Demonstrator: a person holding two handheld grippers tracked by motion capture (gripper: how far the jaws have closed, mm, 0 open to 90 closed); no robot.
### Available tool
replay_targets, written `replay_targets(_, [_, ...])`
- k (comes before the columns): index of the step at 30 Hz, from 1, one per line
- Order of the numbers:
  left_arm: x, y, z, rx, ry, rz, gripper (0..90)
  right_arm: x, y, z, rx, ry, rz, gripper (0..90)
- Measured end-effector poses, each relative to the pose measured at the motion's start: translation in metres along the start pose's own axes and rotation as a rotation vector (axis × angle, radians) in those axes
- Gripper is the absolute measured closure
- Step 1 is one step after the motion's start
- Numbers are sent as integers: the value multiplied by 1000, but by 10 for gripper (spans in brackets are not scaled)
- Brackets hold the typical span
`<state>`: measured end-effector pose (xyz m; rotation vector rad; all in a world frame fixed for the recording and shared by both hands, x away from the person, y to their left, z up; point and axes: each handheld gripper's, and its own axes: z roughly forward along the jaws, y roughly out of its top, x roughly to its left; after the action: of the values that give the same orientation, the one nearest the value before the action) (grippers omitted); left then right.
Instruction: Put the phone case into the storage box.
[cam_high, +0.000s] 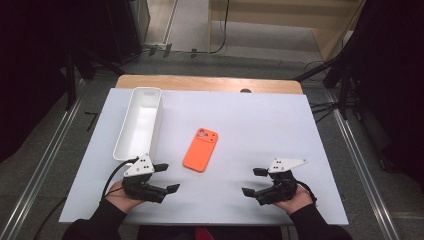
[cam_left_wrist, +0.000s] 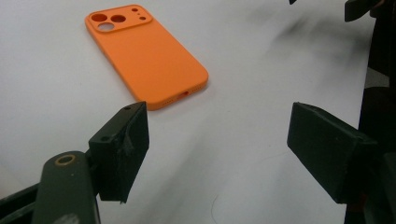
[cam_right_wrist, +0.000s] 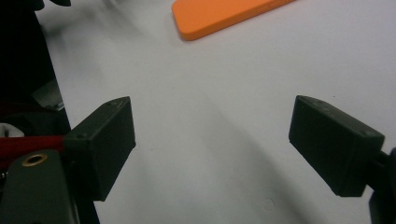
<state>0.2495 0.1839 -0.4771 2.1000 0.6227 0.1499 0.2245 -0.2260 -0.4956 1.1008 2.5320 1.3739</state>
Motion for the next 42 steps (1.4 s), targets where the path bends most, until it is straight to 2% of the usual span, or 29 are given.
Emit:
replay_targets(9, [-1,2,1,-1,3,-2,209,0,0,1,3,6,-2,133])
replay_targets(15, [-5,7,5,-2,7,-18,209,0,0,0,2,7,7,133])
replay_targets(21, [-7,11,6,-8,18,-44,203,0,0,0,4,2,12,133])
replay_targets(22, [-7,14,8,-15,14,-62,185,-1,0,0,2,3,10,134])
replay_targets(24, [-7,15,9,-19,21,-72,184,-1,0,-1,1,0,8,134])
replay_targets(30, [-9,20,13,-18,37,-84,166,0,-2,-2,-8,-9,17,134])
replay_targets(37, [-10,26,19,-13,36,-98,143,-1,-4,-4,-8,-24,31,134])
replay_targets(42, [-6,30,22,-27,44,-133,129,-1,-5,-5,-8,-29,35,133])
